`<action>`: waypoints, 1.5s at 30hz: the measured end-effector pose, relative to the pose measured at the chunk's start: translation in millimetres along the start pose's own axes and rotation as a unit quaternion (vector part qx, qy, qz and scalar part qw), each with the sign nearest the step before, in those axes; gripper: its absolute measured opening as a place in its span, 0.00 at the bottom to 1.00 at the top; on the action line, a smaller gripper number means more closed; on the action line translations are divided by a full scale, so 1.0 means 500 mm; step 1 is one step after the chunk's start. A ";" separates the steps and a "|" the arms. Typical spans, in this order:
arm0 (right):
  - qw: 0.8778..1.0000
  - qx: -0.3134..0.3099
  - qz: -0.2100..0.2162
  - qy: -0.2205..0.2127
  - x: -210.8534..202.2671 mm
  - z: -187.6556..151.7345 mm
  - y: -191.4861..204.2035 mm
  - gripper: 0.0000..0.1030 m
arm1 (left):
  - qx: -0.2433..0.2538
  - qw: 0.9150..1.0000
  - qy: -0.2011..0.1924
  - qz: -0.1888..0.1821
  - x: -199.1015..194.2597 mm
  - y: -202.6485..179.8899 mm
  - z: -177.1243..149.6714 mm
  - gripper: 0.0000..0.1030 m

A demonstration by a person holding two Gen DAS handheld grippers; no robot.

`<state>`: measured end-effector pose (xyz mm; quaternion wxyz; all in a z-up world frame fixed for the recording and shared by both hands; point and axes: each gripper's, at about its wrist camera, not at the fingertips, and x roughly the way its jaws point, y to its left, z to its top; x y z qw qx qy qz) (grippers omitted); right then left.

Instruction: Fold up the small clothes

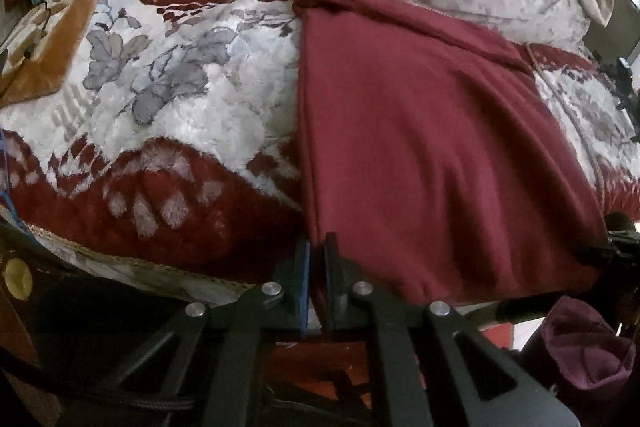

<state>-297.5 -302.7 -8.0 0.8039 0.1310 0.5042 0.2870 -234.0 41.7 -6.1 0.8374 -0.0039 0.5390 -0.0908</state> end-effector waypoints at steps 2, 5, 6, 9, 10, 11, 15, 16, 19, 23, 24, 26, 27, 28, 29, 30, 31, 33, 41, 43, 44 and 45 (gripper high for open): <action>1.000 0.017 0.001 0.010 0.013 -0.003 -0.020 0.10 | -0.016 1.000 0.011 -0.004 0.015 0.010 0.000 0.06; 0.999 0.029 -0.009 0.031 0.039 -0.010 -0.038 0.10 | -0.022 1.000 0.017 -0.001 0.028 0.016 -0.005 0.06; 0.999 0.031 -0.008 0.032 0.039 -0.011 -0.041 0.10 | -0.020 1.000 0.017 0.000 0.028 0.015 -0.007 0.06; 0.999 0.033 -0.005 0.035 0.040 -0.006 -0.045 0.10 | -0.021 1.000 0.023 0.001 0.036 0.014 -0.003 0.06; 0.999 0.036 -0.005 0.036 0.042 -0.004 -0.047 0.11 | -0.023 0.999 0.025 0.000 0.039 0.014 -0.002 0.06; 0.999 0.039 -0.005 0.037 0.043 -0.002 -0.048 0.11 | -0.024 0.999 0.026 -0.001 0.040 0.015 -0.002 0.06; 0.998 0.059 0.031 0.020 0.025 0.006 -0.048 0.11 | -0.034 0.999 0.022 -0.024 0.026 0.016 0.011 0.06; 0.997 0.062 0.044 0.011 0.014 0.011 -0.047 0.11 | -0.038 0.999 0.017 -0.031 0.017 0.019 0.018 0.06; 0.994 0.069 0.081 -0.028 -0.019 0.036 -0.047 0.11 | -0.048 0.998 -0.004 -0.051 -0.006 0.021 0.050 0.06; 0.989 0.074 0.103 -0.077 -0.041 0.088 -0.052 0.11 | -0.042 0.996 -0.042 -0.059 -0.031 0.010 0.110 0.06; 0.988 0.075 0.105 -0.089 -0.045 0.104 -0.052 0.11 | -0.040 0.996 -0.049 -0.059 -0.034 0.008 0.124 0.06; 0.985 0.073 0.105 -0.118 -0.061 0.143 -0.058 0.11 | -0.036 0.995 -0.065 -0.063 -0.040 0.005 0.165 0.06; 0.984 0.072 0.104 -0.128 -0.065 0.160 -0.059 0.11 | -0.038 0.994 -0.075 -0.064 -0.043 0.005 0.187 0.06; 0.982 0.072 0.100 -0.140 -0.070 0.180 -0.063 0.11 | -0.040 0.993 -0.087 -0.065 -0.045 0.005 0.211 0.06; 0.981 0.075 0.097 -0.151 -0.074 0.202 -0.070 0.11 | -0.041 0.992 -0.097 -0.067 -0.047 0.006 0.234 0.06; 0.979 0.078 0.097 -0.159 -0.077 0.221 -0.078 0.11 | -0.042 0.991 -0.107 -0.070 -0.047 0.005 0.265 0.06; 0.978 0.082 0.096 -0.165 -0.077 0.239 -0.085 0.11 | -0.044 0.990 -0.112 -0.072 -0.045 0.006 0.285 0.06; 0.976 0.092 0.088 -0.177 -0.073 0.280 -0.107 0.11 | -0.048 0.988 -0.123 -0.074 -0.034 0.001 0.335 0.06; 0.969 0.150 0.051 -0.189 -0.036 0.422 -0.235 0.11 | -0.066 0.987 -0.136 -0.054 0.072 -0.011 0.528 0.06; 0.967 0.162 0.048 -0.190 -0.025 0.446 -0.267 0.11 | -0.069 0.988 -0.127 -0.048 0.112 -0.012 0.567 0.06; 0.967 0.166 0.048 -0.190 -0.017 0.461 -0.281 0.11 | -0.068 0.989 -0.125 -0.041 0.131 -0.014 0.582 0.06; 0.966 0.170 0.045 -0.189 -0.008 0.477 -0.297 0.11 | -0.067 0.990 -0.122 -0.034 0.152 -0.016 0.596 0.06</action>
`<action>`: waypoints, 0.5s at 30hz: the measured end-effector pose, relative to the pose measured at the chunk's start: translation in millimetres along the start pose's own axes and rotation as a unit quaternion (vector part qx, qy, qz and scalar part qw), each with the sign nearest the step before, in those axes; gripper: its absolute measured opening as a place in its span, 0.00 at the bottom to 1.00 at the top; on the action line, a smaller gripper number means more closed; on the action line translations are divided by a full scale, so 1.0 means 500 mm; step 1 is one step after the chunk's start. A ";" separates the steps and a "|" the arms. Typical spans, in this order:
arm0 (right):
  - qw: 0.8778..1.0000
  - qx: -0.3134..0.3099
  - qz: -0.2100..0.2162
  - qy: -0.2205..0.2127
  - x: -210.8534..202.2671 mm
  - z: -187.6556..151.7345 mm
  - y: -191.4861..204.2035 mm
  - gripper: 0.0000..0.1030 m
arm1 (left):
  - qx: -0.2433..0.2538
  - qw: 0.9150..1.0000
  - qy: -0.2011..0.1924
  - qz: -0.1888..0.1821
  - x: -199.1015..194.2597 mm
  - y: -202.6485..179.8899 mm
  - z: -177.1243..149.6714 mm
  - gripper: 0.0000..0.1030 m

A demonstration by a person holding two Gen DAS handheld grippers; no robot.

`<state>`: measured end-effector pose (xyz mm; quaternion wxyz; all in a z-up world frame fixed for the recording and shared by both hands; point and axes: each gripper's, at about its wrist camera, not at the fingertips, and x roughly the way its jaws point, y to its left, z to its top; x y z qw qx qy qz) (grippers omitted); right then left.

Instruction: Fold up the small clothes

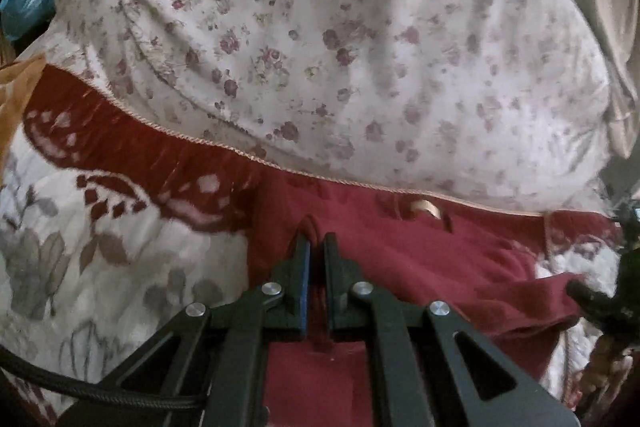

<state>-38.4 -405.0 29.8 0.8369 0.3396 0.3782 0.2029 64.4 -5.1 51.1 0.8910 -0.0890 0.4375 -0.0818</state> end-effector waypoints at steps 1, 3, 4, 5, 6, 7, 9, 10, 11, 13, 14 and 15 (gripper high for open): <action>1.000 0.004 -0.007 -0.001 0.015 0.012 -0.009 0.11 | -0.003 1.000 0.005 0.006 0.026 0.002 0.008 0.06; 1.000 0.019 -0.017 0.001 0.051 0.035 -0.038 0.13 | -0.016 1.000 0.015 0.014 0.067 0.010 0.023 0.06; 1.000 0.021 -0.020 0.004 0.070 0.046 -0.052 0.13 | -0.021 0.999 0.021 0.017 0.087 0.014 0.030 0.06; 1.000 0.014 -0.025 0.006 0.086 0.054 -0.059 0.13 | -0.024 0.999 0.026 0.018 0.105 0.018 0.036 0.06; 0.999 0.006 -0.031 0.008 0.099 0.063 -0.065 0.19 | -0.027 0.999 0.030 0.021 0.118 0.022 0.039 0.06; 0.999 0.003 -0.036 0.007 0.108 0.071 -0.069 0.26 | -0.034 0.999 0.035 0.020 0.131 0.027 0.043 0.06; 0.999 0.014 -0.046 -0.007 0.109 0.086 -0.080 0.61 | -0.040 0.998 0.038 0.016 0.142 0.034 0.052 0.11; 0.998 0.030 -0.041 -0.022 0.097 0.090 -0.089 0.64 | -0.044 0.998 0.033 0.020 0.139 0.037 0.055 0.15; 0.998 0.045 -0.036 -0.040 0.077 0.096 -0.094 0.65 | -0.050 0.998 0.028 0.022 0.134 0.043 0.059 0.27; 0.996 0.051 -0.033 -0.060 0.040 0.099 -0.089 0.65 | -0.067 0.998 0.020 0.004 0.114 0.054 0.063 0.42; 0.997 0.040 -0.029 -0.062 0.026 0.096 -0.077 0.65 | -0.070 0.997 0.014 -0.003 0.101 0.057 0.063 0.46; 0.998 0.018 -0.026 -0.058 0.017 0.088 -0.057 0.65 | -0.065 0.998 0.010 -0.005 0.093 0.055 0.063 0.46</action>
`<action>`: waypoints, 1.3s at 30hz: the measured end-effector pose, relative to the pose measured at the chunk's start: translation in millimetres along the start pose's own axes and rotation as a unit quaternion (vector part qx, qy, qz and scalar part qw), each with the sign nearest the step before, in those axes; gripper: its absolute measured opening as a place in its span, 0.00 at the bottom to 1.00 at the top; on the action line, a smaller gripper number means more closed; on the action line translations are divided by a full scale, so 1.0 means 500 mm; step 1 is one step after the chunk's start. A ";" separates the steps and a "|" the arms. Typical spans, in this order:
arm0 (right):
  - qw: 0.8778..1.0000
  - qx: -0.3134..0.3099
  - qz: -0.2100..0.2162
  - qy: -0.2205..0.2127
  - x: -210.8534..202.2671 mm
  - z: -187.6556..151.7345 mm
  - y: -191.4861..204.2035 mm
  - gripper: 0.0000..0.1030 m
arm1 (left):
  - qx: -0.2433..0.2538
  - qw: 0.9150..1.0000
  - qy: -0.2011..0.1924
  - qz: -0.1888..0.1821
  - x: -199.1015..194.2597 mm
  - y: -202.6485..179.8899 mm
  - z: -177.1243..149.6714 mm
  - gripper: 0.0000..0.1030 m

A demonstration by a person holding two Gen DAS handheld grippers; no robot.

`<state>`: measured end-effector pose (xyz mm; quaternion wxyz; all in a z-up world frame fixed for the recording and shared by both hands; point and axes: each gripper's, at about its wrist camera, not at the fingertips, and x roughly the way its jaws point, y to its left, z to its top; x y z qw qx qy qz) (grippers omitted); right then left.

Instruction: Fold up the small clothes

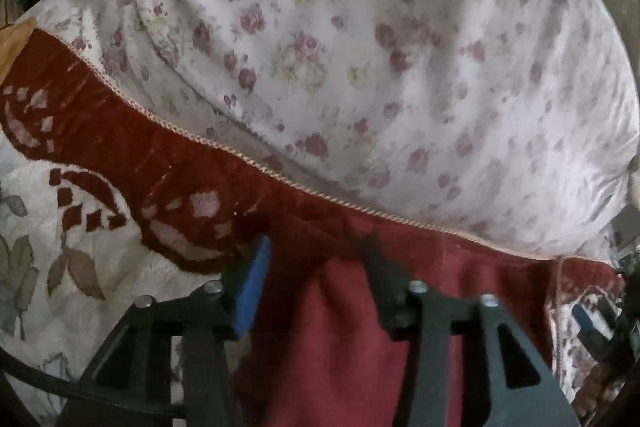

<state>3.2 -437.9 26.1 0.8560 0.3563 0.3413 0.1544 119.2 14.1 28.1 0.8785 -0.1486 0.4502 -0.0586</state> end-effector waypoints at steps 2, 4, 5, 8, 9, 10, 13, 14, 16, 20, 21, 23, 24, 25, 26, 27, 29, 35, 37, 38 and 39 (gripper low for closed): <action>0.999 -0.044 -0.013 0.015 -0.003 -0.019 0.034 0.63 | 0.020 1.000 -0.004 0.008 -0.009 -0.012 -0.007 0.47; 0.995 -0.085 -0.033 0.044 0.026 -0.041 0.061 0.59 | 0.039 0.999 0.003 0.017 0.000 -0.028 -0.019 0.50; 0.993 -0.094 -0.037 0.059 0.048 -0.049 0.066 0.56 | 0.045 0.999 0.011 0.019 0.008 -0.033 -0.024 0.52; 0.984 -0.105 -0.112 0.087 0.133 -0.055 0.053 0.50 | 0.065 0.996 0.043 0.047 0.056 -0.050 -0.039 0.56; 0.980 -0.110 -0.141 0.084 0.151 -0.051 0.045 0.48 | 0.071 0.994 0.053 0.058 0.071 -0.052 -0.043 0.57; 0.976 -0.113 -0.170 0.078 0.165 -0.045 0.034 0.47 | 0.077 0.992 0.062 0.074 0.091 -0.052 -0.047 0.57; 0.974 -0.077 -0.208 0.047 0.184 -0.018 -0.021 0.41 | 0.073 0.991 0.061 0.096 0.130 -0.038 -0.049 0.68; 0.975 -0.059 -0.208 0.044 0.187 -0.011 -0.039 0.41 | 0.068 0.991 0.054 0.101 0.135 -0.033 -0.048 0.71; 0.976 -0.042 -0.211 0.037 0.181 -0.003 -0.053 0.41 | 0.052 0.992 0.057 0.102 0.141 -0.020 -0.043 0.71; 0.977 -0.042 -0.207 0.026 0.123 -0.006 -0.030 0.46 | 0.039 0.993 0.052 0.098 0.110 -0.002 -0.040 0.71; 0.977 -0.050 -0.204 0.025 0.112 -0.015 -0.014 0.49 | 0.046 0.993 0.048 0.098 0.095 -0.001 -0.043 0.71; 0.978 -0.069 -0.192 0.034 0.081 -0.039 0.019 0.53 | 0.060 0.993 0.040 0.095 0.053 0.001 -0.056 0.71; 0.977 -0.082 -0.192 0.041 0.069 -0.056 0.038 0.53 | 0.065 0.993 0.036 0.092 0.036 0.001 -0.065 0.71; 0.976 -0.094 -0.190 0.047 0.057 -0.071 0.049 0.53 | 0.071 0.993 0.033 0.088 0.013 0.003 -0.077 0.71; 0.975 -0.110 -0.185 0.054 0.045 -0.091 0.070 0.53 | 0.075 0.993 0.033 0.087 -0.006 0.001 -0.089 0.71; 0.974 -0.120 -0.181 0.061 0.039 -0.108 0.083 0.53 | 0.078 0.992 0.034 0.088 -0.023 0.003 -0.103 0.71; 0.969 -0.138 -0.188 0.087 0.047 -0.151 0.093 0.53 | 0.082 0.991 0.041 0.097 -0.049 0.012 -0.136 0.71; 0.954 -0.148 -0.241 0.104 0.058 -0.184 0.061 0.43 | 0.084 0.987 0.072 0.117 -0.075 0.040 -0.226 0.72; 0.957 -0.140 -0.236 0.089 0.039 -0.180 0.086 0.45 | 0.077 0.988 0.066 0.115 -0.078 0.054 -0.237 0.75; 0.959 -0.145 -0.231 0.084 0.038 -0.179 0.100 0.48 | 0.072 0.989 0.063 0.114 -0.077 0.059 -0.239 0.76; 0.960 -0.155 -0.219 0.082 0.042 -0.181 0.122 0.50 | 0.066 0.990 0.060 0.111 -0.077 0.063 -0.239 0.76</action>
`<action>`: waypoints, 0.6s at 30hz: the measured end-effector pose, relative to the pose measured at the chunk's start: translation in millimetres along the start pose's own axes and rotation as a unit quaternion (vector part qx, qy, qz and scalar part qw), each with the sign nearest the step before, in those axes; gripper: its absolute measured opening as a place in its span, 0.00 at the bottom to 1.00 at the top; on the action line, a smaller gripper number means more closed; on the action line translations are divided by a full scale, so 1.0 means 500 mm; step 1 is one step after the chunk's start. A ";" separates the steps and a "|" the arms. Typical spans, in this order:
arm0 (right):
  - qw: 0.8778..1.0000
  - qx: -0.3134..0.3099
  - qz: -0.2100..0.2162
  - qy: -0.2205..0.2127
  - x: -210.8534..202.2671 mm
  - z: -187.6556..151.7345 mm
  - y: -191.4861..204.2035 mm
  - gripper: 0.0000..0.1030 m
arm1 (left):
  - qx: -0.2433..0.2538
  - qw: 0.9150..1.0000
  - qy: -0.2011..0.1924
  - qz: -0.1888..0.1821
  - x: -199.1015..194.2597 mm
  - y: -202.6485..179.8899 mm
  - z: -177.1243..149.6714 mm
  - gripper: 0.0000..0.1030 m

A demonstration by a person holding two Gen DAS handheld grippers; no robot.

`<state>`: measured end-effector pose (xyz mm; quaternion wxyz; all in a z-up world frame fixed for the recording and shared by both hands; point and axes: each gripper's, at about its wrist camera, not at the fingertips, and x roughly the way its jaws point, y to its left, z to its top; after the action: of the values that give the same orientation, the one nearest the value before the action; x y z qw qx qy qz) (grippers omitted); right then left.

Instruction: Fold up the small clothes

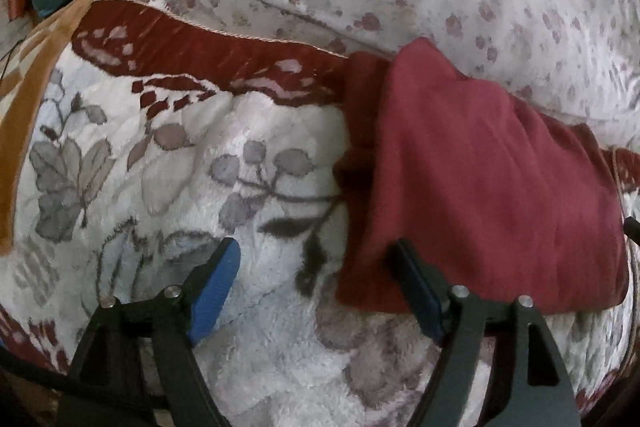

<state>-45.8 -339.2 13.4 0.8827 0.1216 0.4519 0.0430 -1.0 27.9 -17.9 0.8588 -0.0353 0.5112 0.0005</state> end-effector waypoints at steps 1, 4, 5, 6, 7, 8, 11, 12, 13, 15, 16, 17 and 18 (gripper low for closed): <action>1.000 -0.009 0.010 -0.002 0.002 0.005 0.020 0.50 | -0.008 1.000 -0.001 -0.005 0.003 0.005 -0.001 0.76; 0.998 -0.044 0.044 0.006 0.027 0.018 0.097 0.51 | -0.025 1.000 -0.003 -0.018 0.014 0.012 -0.003 0.78; 0.997 -0.058 0.053 0.007 0.042 0.023 0.131 0.51 | -0.026 0.999 -0.003 -0.019 0.017 0.014 -0.005 0.80; 0.996 -0.073 0.059 0.007 0.061 0.031 0.166 0.51 | -0.028 0.999 -0.004 -0.020 0.021 0.016 -0.006 0.83; 0.995 -0.083 0.062 0.007 0.078 0.037 0.197 0.51 | -0.029 0.999 -0.004 -0.021 0.024 0.019 -0.005 0.84; 0.993 -0.094 0.066 0.009 0.106 0.050 0.234 0.51 | -0.030 0.999 -0.003 -0.023 0.026 0.021 -0.004 0.85; 0.990 -0.126 0.060 0.011 0.187 0.084 0.328 0.50 | -0.038 0.999 0.004 -0.033 0.034 0.030 -0.001 0.88; 0.990 -0.131 0.057 0.015 0.213 0.095 0.351 0.50 | -0.041 0.999 0.004 -0.035 0.036 0.031 0.000 0.89; 0.989 -0.137 0.057 0.022 0.244 0.107 0.378 0.50 | -0.042 0.998 0.005 -0.035 0.041 0.033 0.002 0.90; 0.986 -0.155 0.045 0.043 0.302 0.122 0.425 0.49 | -0.041 0.999 0.006 -0.034 0.045 0.033 0.006 0.91; 0.985 -0.164 0.034 0.049 0.326 0.128 0.444 0.49 | -0.039 0.999 0.005 -0.033 0.046 0.031 0.007 0.91; 0.984 -0.169 0.024 0.048 0.347 0.135 0.457 0.49 | -0.036 0.999 0.006 -0.032 0.047 0.030 0.009 0.91; 0.984 -0.169 0.020 0.049 0.366 0.145 0.467 0.49 | -0.034 0.999 0.007 -0.032 0.049 0.030 0.012 0.91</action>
<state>128.2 -92.3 -30.9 0.8662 -0.0230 0.4784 0.1426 15.3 42.2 -37.6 0.8532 -0.0807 0.5152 -0.0102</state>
